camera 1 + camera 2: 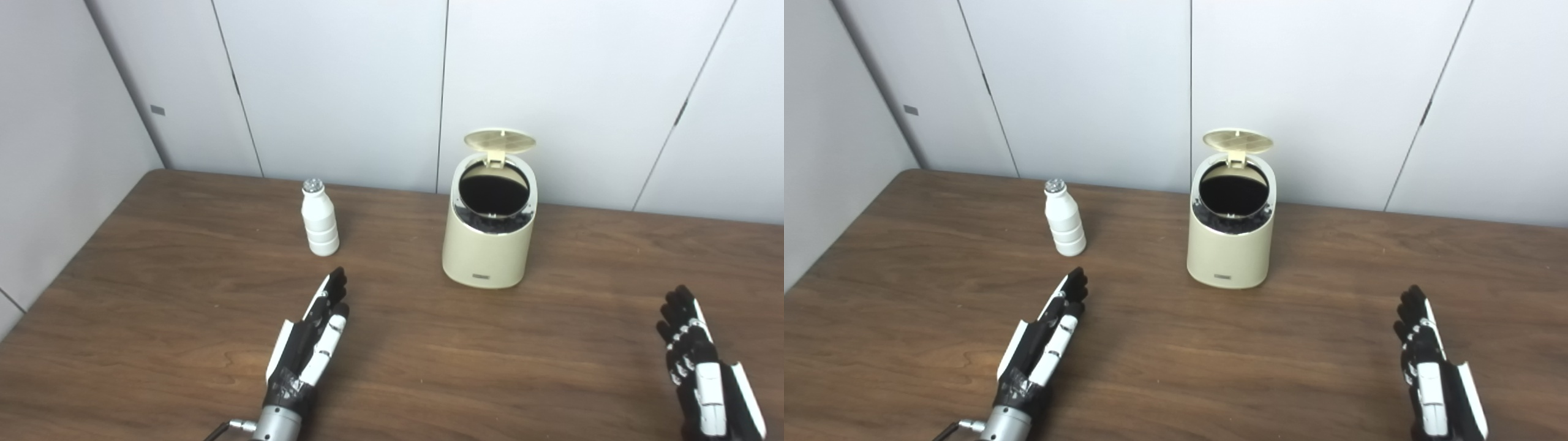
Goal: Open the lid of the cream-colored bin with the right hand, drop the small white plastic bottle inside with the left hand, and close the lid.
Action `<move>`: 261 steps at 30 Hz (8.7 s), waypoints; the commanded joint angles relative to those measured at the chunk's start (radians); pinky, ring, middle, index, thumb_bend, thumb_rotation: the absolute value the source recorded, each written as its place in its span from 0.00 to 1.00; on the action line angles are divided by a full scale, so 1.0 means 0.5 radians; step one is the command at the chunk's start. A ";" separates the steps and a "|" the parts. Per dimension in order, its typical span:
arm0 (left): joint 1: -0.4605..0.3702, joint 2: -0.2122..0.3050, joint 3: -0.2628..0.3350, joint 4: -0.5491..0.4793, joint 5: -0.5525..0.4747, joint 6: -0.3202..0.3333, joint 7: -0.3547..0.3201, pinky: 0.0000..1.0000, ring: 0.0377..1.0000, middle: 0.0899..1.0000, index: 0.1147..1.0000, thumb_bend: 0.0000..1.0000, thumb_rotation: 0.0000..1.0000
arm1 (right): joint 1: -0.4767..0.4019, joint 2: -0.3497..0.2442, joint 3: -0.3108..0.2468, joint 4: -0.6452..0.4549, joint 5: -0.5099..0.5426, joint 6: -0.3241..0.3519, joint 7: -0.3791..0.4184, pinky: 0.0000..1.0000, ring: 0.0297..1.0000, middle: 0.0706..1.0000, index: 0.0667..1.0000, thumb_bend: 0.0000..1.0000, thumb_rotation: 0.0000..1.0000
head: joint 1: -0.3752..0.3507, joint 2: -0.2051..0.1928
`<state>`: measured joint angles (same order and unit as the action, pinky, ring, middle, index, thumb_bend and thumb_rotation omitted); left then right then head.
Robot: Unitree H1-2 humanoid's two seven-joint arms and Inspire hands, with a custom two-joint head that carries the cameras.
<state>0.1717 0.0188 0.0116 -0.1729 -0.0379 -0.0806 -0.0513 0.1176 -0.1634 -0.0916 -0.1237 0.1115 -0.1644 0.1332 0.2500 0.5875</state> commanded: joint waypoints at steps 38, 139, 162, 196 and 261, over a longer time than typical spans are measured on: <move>-0.388 0.082 0.128 -0.638 0.729 1.082 0.147 0.97 0.99 0.99 0.98 0.84 0.39 | 0.114 -0.131 -0.016 -0.004 -0.204 0.007 -0.029 1.00 1.00 0.98 1.00 0.64 1.00 | -0.135 -0.024; -1.113 0.400 0.145 0.428 0.855 0.816 0.374 0.62 0.69 0.68 0.70 0.79 0.17 | 0.030 -0.096 0.001 0.096 -0.355 -0.051 -0.073 1.00 0.97 0.94 1.00 0.66 1.00 | -0.193 0.009; -1.131 0.336 0.236 0.546 0.801 0.760 0.679 0.45 0.40 0.48 0.39 0.50 0.00 | 0.038 -0.090 -0.032 0.102 -0.259 -0.024 -0.060 1.00 0.98 0.95 0.99 0.67 1.00 | -0.191 0.017; -1.135 0.338 0.072 -0.113 0.861 0.920 0.443 0.43 0.41 0.47 0.38 0.50 0.00 | -0.009 -0.058 -0.011 0.186 -0.348 -0.072 -0.118 1.00 0.96 0.94 1.00 0.66 1.00 | -0.215 0.040; -1.277 -0.086 -0.205 0.183 1.010 0.153 0.636 0.34 0.43 0.46 0.40 0.48 0.00 | -0.050 0.105 0.067 0.324 -0.438 -0.095 -0.228 0.99 0.99 0.94 0.97 0.63 1.00 | -0.410 -0.040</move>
<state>-0.4130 -0.0160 -0.0839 -0.0776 0.4462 0.0492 0.2381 0.0469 -0.1743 -0.0972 -0.0495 -0.1085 -0.1929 0.0409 0.0460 0.5660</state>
